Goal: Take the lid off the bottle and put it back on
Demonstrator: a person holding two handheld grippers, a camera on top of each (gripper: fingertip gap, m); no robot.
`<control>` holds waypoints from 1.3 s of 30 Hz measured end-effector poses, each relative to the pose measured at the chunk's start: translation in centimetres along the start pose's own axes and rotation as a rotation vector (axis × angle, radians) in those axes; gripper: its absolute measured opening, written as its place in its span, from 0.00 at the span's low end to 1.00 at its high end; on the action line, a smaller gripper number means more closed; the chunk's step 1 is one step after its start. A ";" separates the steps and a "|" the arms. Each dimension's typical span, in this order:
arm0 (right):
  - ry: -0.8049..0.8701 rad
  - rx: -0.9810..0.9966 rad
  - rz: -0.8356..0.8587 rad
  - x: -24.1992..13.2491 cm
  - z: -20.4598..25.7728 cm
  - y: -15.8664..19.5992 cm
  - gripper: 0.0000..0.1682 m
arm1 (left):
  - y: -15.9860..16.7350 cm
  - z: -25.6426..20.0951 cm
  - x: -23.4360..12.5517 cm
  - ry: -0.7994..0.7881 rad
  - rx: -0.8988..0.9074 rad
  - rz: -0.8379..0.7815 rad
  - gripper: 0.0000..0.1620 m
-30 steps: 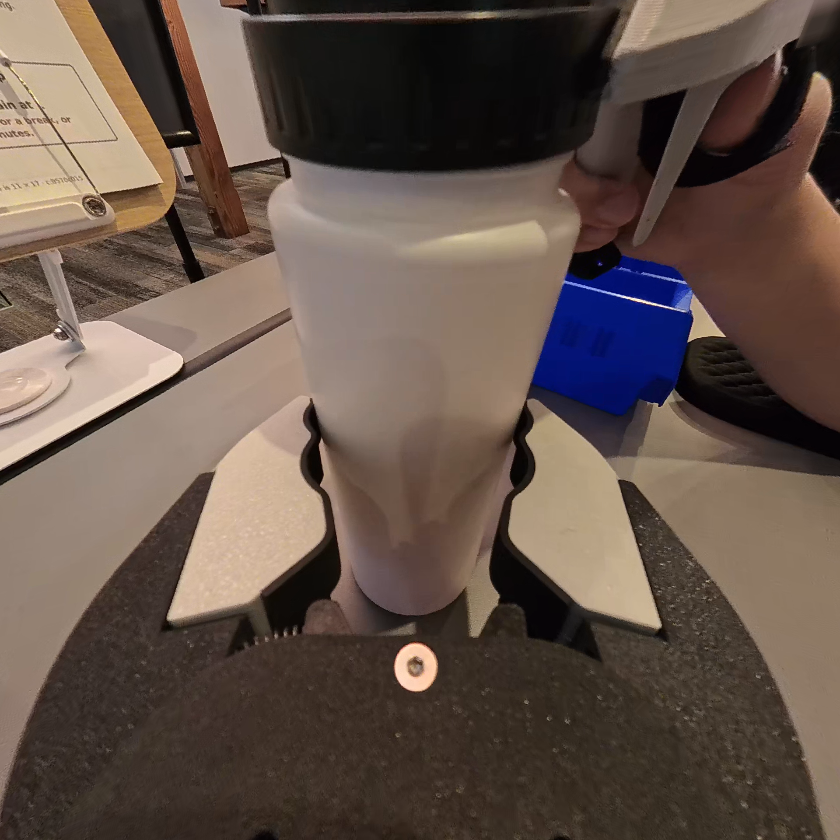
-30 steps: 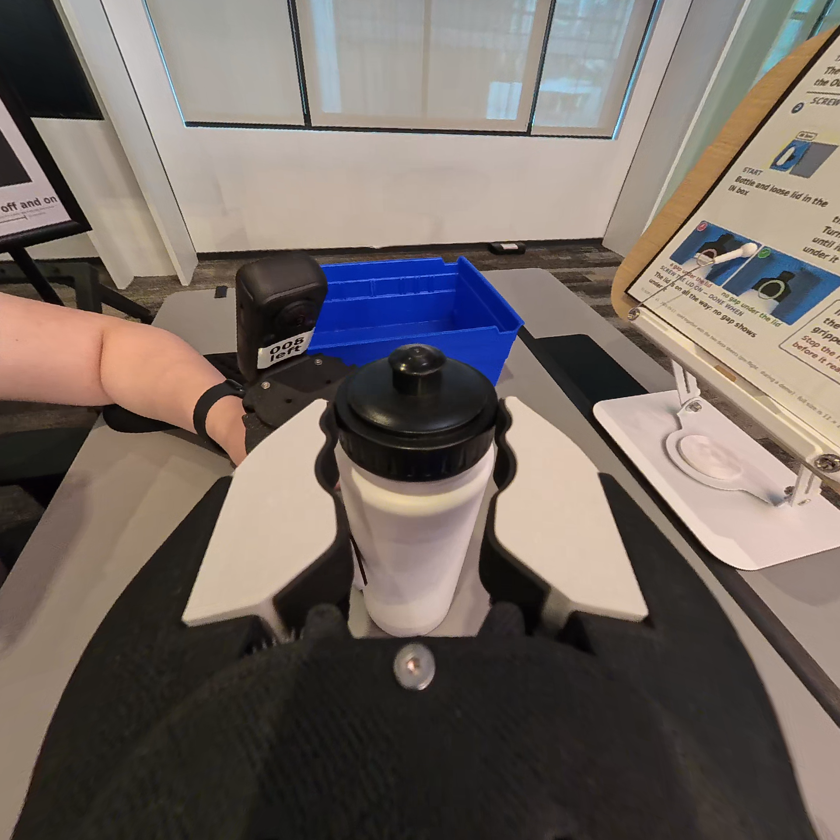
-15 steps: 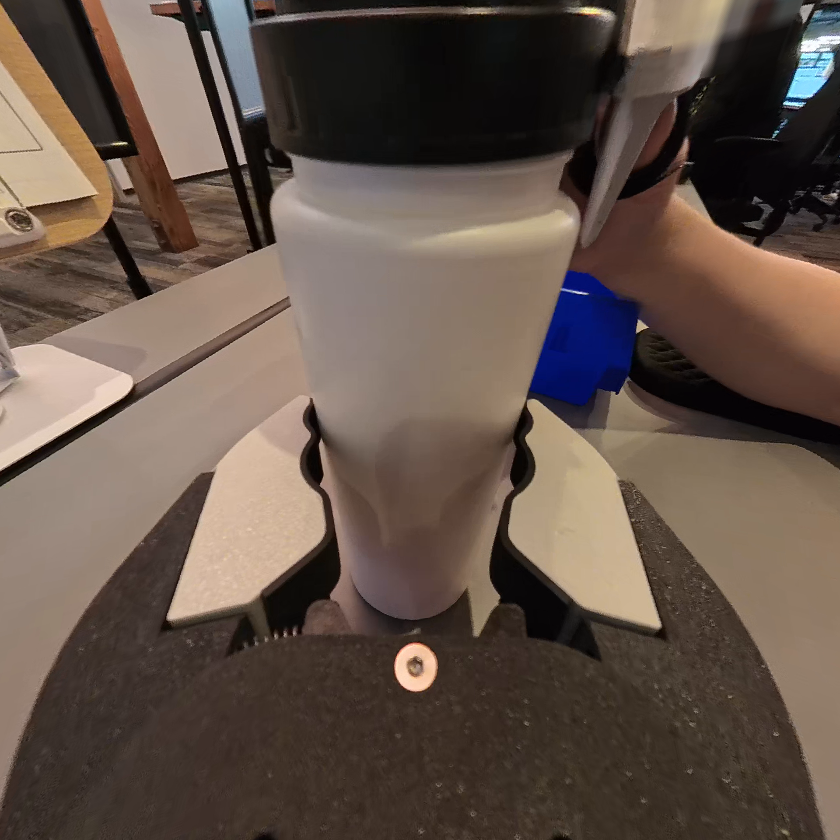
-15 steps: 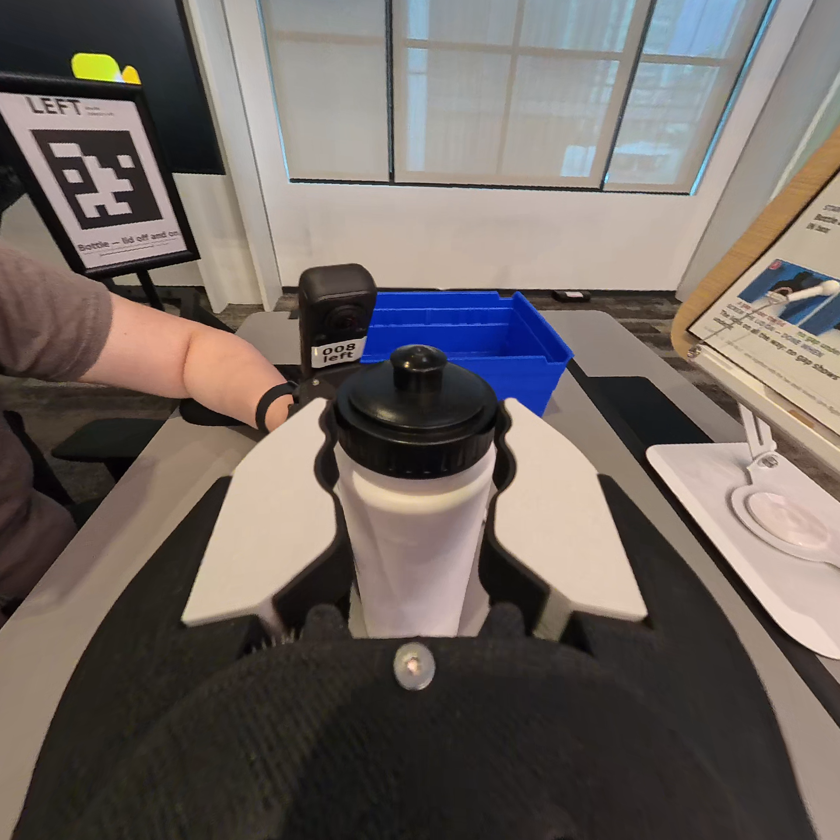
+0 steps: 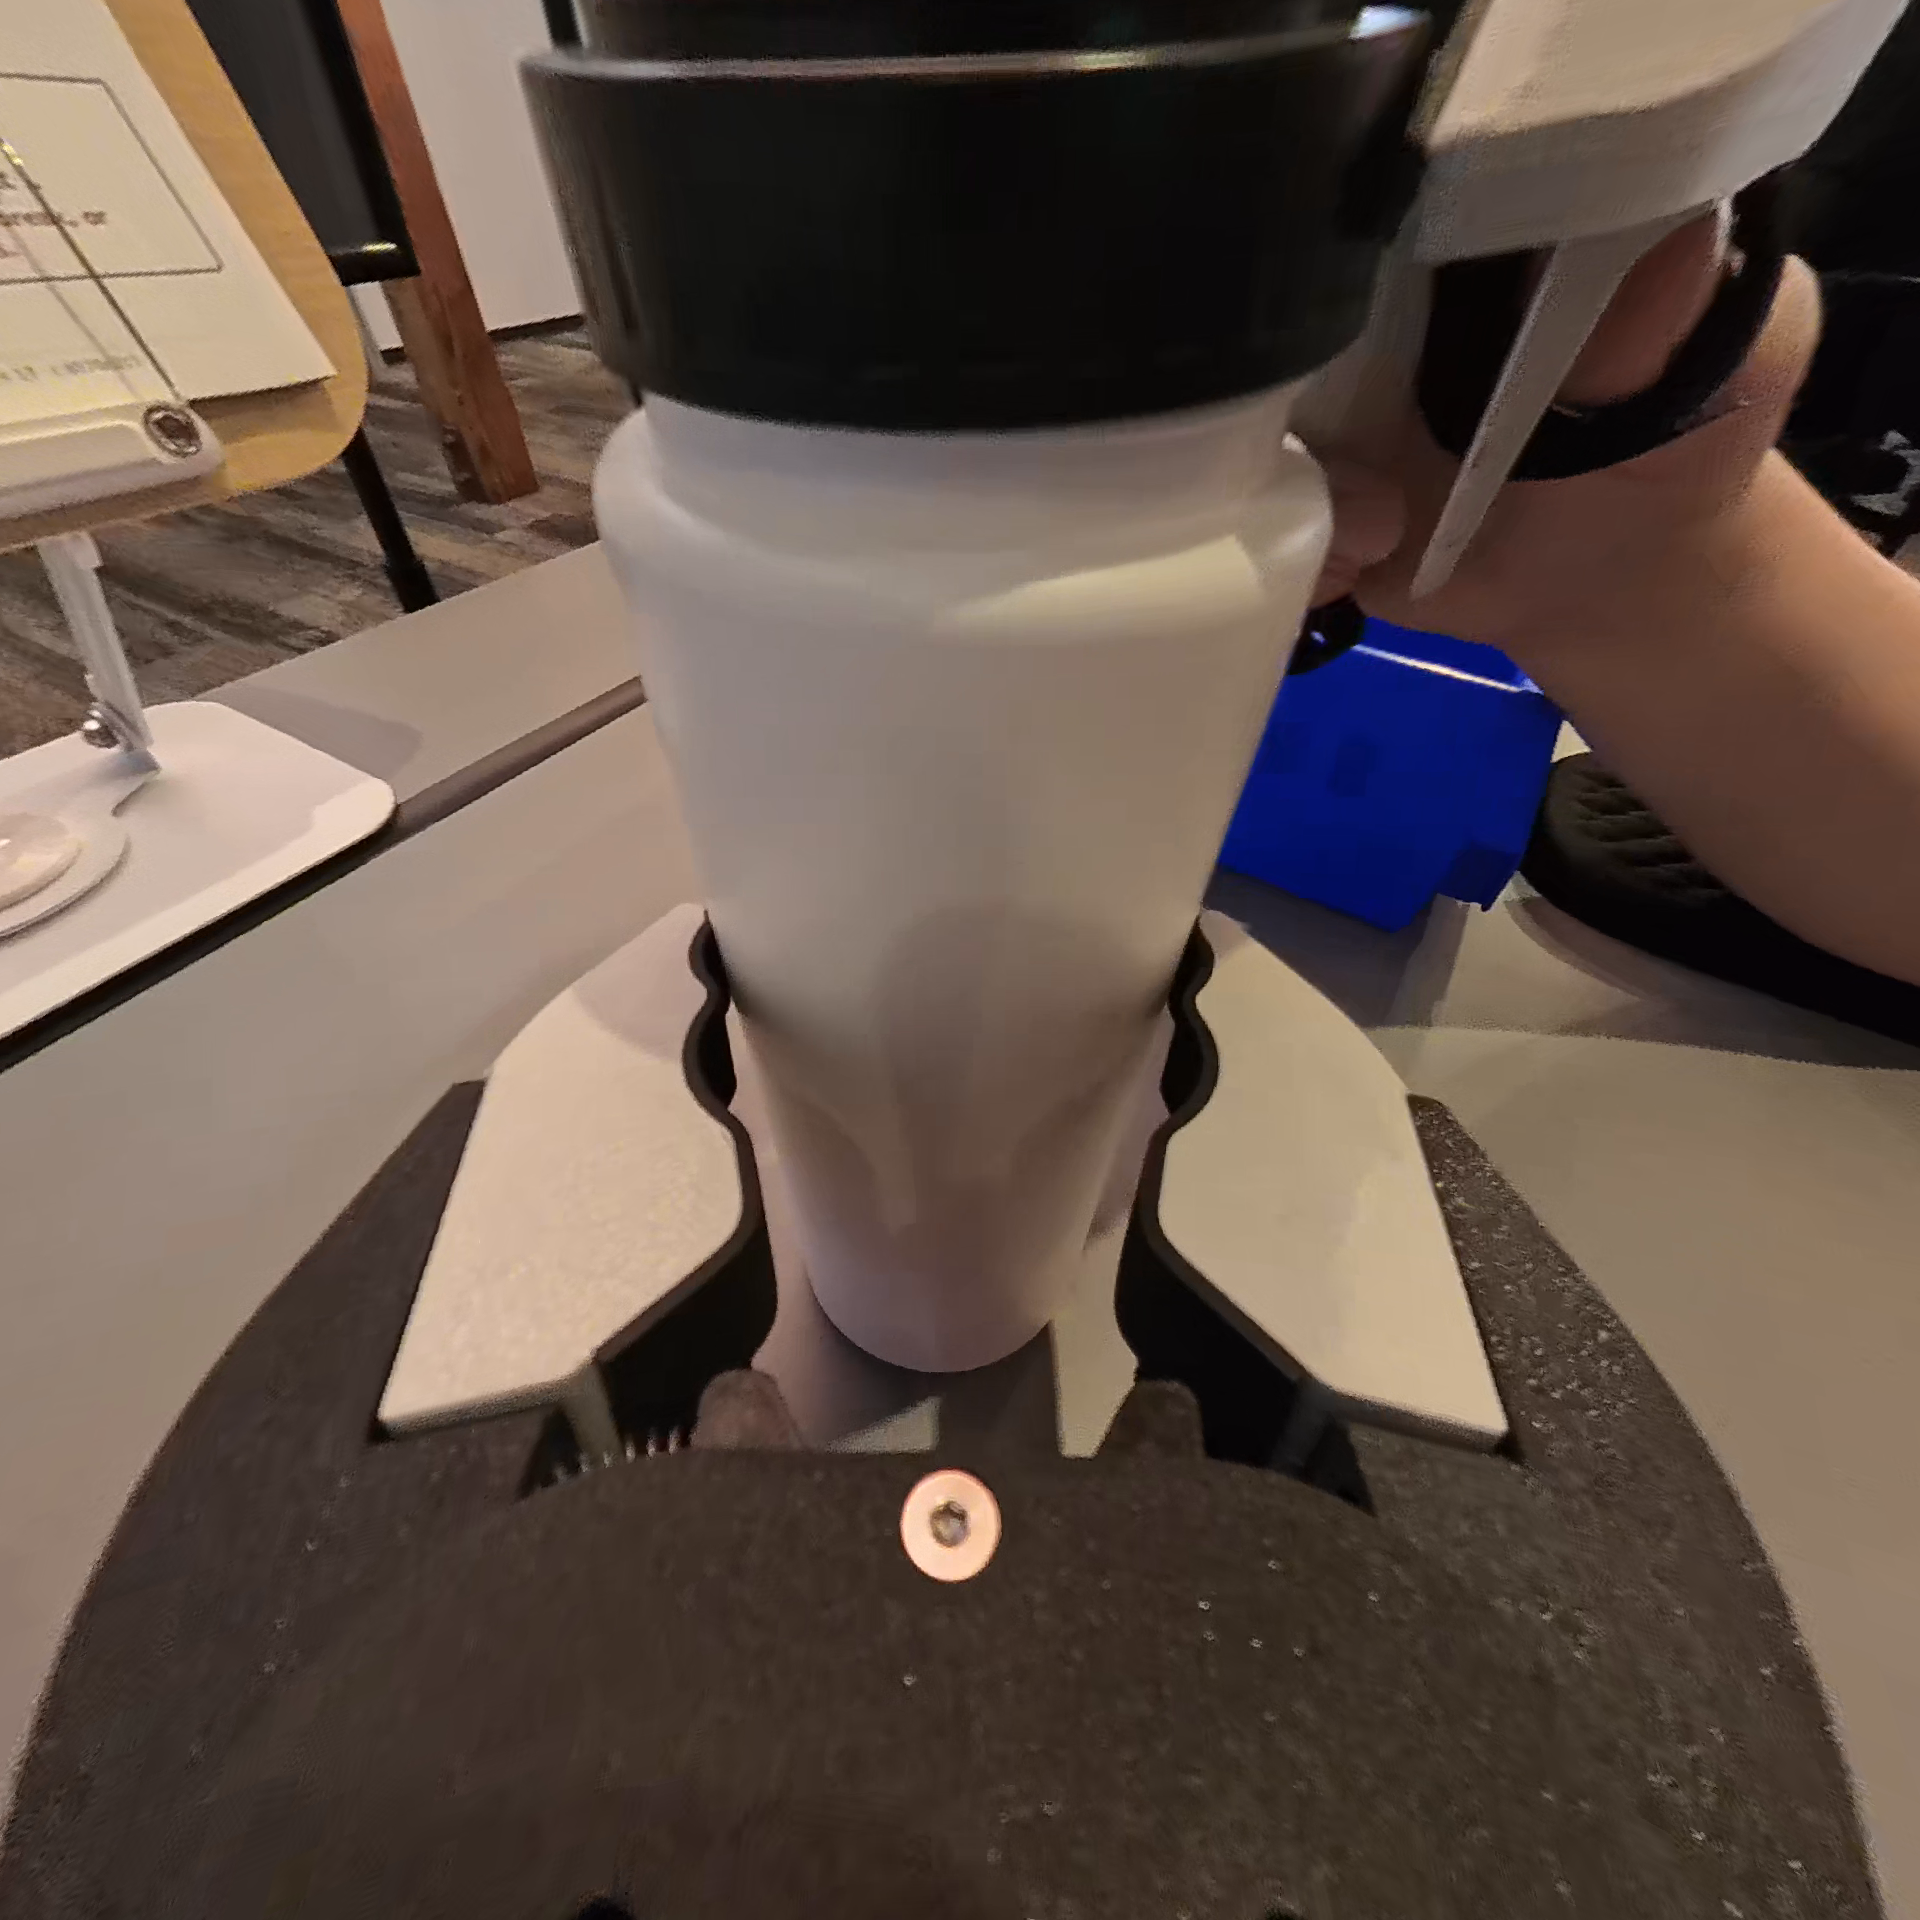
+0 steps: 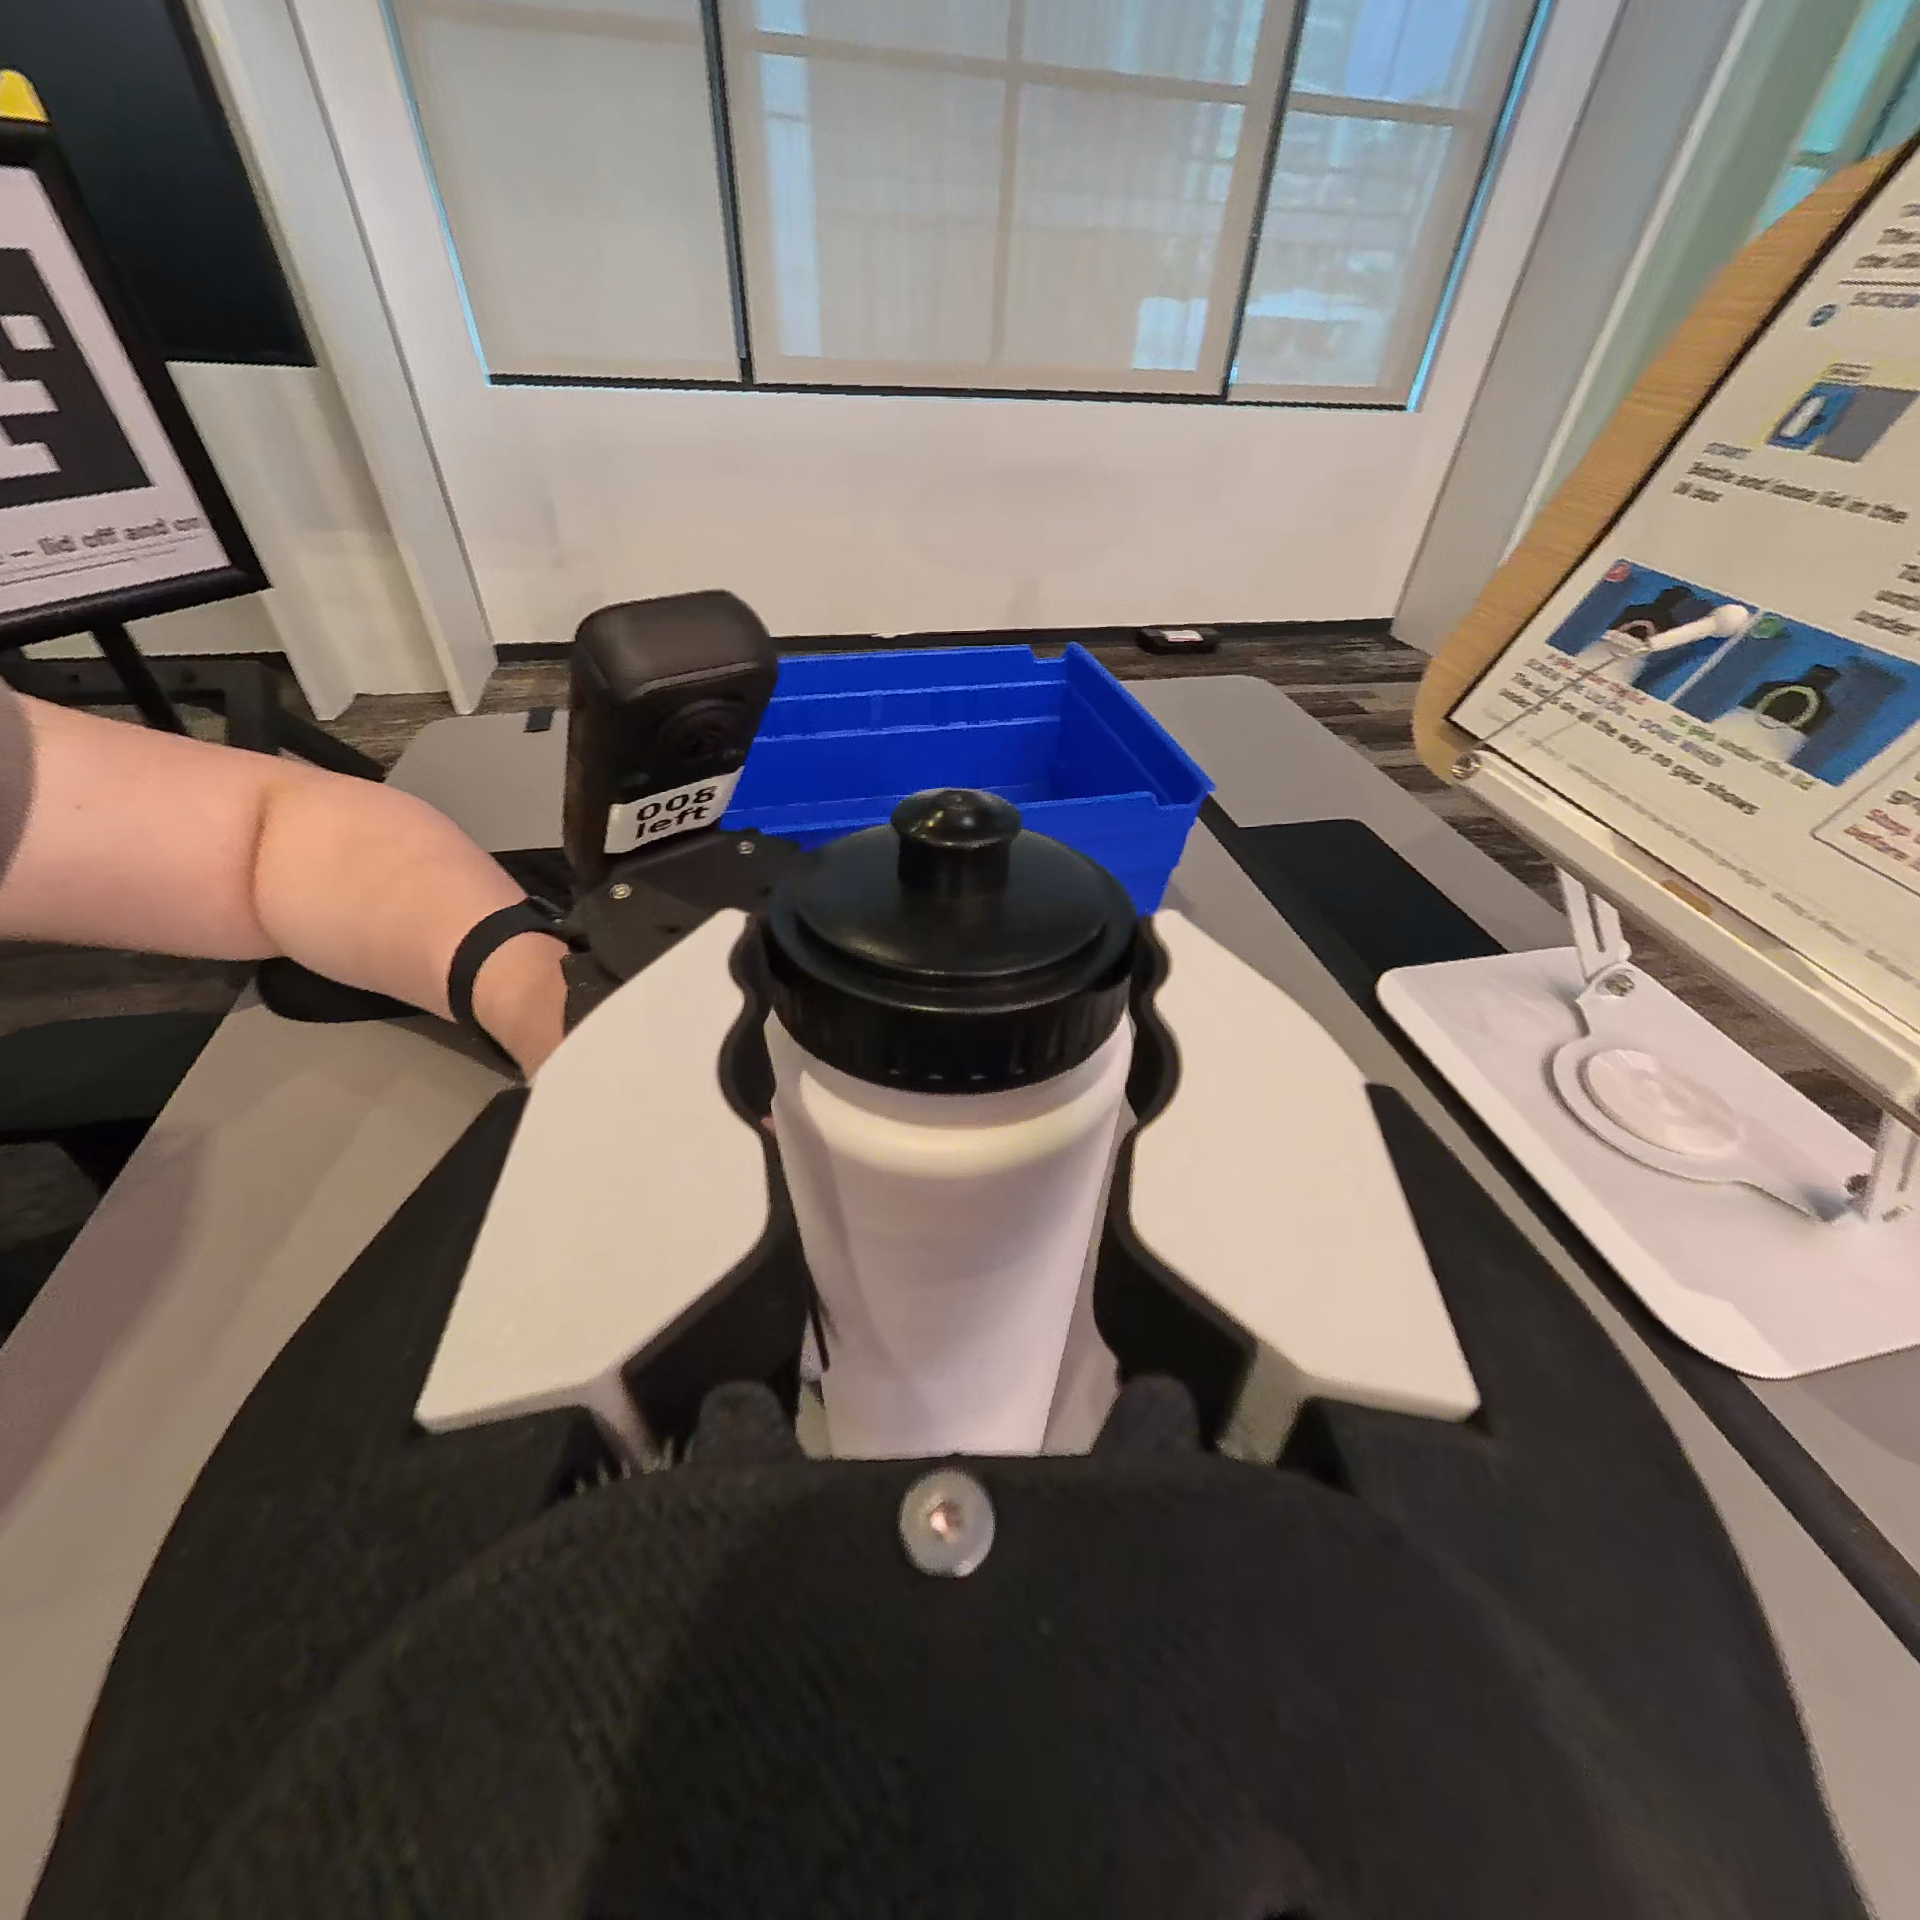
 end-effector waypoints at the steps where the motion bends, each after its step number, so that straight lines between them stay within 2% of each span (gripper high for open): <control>1: 0.021 0.000 -0.003 0.1 0.0 0.0 0.41 | 0.0 0.1 0.0 -0.012 -0.003 0.007 0.51; 7: 0.085 0.001 -0.046 0.6 0.1 0.1 0.41 | 0.1 0.6 -0.2 -0.056 -0.010 0.036 0.51; 16: 0.030 0.144 -0.077 0.2 -0.8 0.0 0.41 | -0.1 0.7 -0.5 -0.012 -0.021 0.027 0.51; 23: 0.061 -0.014 -0.042 0.6 0.4 0.0 0.41 | 0.1 0.6 -0.5 -0.007 0.007 0.044 0.51; 27: 0.036 0.009 -0.025 0.5 0.4 -0.1 0.41 | 0.0 0.6 -0.5 -0.009 0.028 0.048 0.51; 32: -0.001 0.071 -0.036 0.4 0.0 0.0 0.40 | 0.0 0.5 -0.5 0.049 0.001 0.037 0.50; 39: -0.128 0.029 0.012 0.2 1.3 0.0 0.41 | -0.3 -0.9 -0.4 0.205 0.010 -0.009 0.51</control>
Point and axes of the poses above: each gripper's, where its closed fingertips meet, x out along the fingers, y out of its underside, z = x × y across the jaws, the point moved 6 cm from there along -x, back along the fingers, and after that the axes turned 14 degrees about x, right-handed, at the moved point
